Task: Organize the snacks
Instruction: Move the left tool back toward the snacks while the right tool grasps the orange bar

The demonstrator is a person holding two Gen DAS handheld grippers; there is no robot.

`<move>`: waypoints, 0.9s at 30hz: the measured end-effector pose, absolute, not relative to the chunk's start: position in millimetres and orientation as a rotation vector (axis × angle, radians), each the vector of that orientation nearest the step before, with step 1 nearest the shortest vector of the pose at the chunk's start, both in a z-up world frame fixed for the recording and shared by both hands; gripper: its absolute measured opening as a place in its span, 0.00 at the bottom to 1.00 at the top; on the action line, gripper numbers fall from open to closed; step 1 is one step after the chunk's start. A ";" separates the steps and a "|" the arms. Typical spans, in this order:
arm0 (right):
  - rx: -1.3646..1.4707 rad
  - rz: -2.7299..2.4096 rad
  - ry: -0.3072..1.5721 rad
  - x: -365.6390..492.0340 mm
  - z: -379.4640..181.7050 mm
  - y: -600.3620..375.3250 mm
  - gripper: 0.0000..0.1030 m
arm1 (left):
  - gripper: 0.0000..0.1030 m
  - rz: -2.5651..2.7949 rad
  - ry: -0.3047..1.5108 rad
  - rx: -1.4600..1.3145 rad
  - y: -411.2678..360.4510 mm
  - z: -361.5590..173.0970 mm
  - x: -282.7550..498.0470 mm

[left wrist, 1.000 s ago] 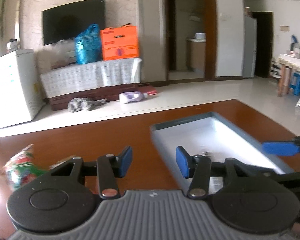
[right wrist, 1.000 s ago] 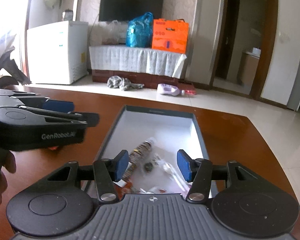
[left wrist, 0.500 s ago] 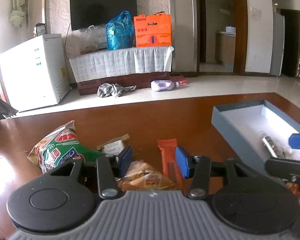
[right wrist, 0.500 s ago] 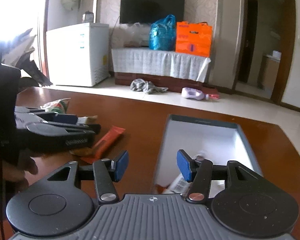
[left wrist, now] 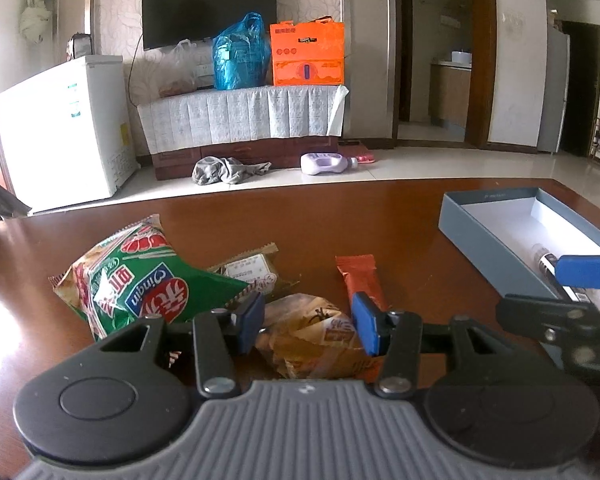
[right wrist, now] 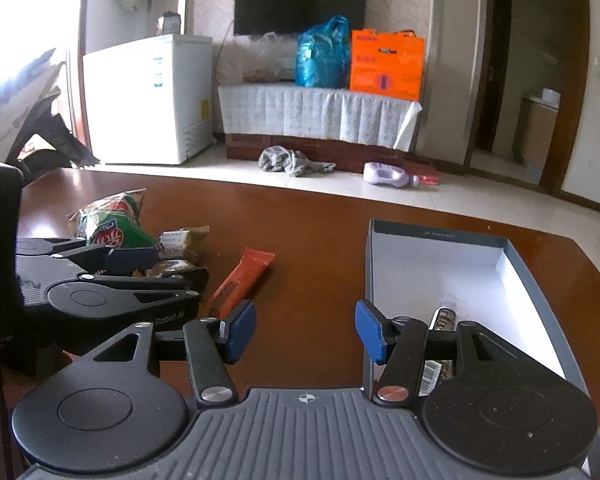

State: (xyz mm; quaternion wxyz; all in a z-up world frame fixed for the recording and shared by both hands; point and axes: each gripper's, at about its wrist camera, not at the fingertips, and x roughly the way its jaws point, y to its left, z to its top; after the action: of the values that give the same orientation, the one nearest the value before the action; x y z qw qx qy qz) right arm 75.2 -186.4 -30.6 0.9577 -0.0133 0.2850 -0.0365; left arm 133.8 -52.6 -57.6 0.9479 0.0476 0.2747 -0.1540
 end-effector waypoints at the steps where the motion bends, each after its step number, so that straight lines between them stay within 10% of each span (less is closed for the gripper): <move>1: -0.016 -0.083 0.581 78.5 -30.4 -185.6 0.55 | 0.47 -0.314 0.562 0.088 -51.2 -57.6 133.9; 27: -0.012 -0.198 0.657 176.8 -70.2 -139.1 0.59 | 0.55 -0.339 0.599 0.014 -5.4 -61.6 138.2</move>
State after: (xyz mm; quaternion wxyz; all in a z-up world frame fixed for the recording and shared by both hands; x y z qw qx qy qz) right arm 176.8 -139.1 -70.2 0.9418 -0.0060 0.3219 -0.0971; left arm 138.2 -5.4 -61.6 0.9413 0.0070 0.2937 -0.1660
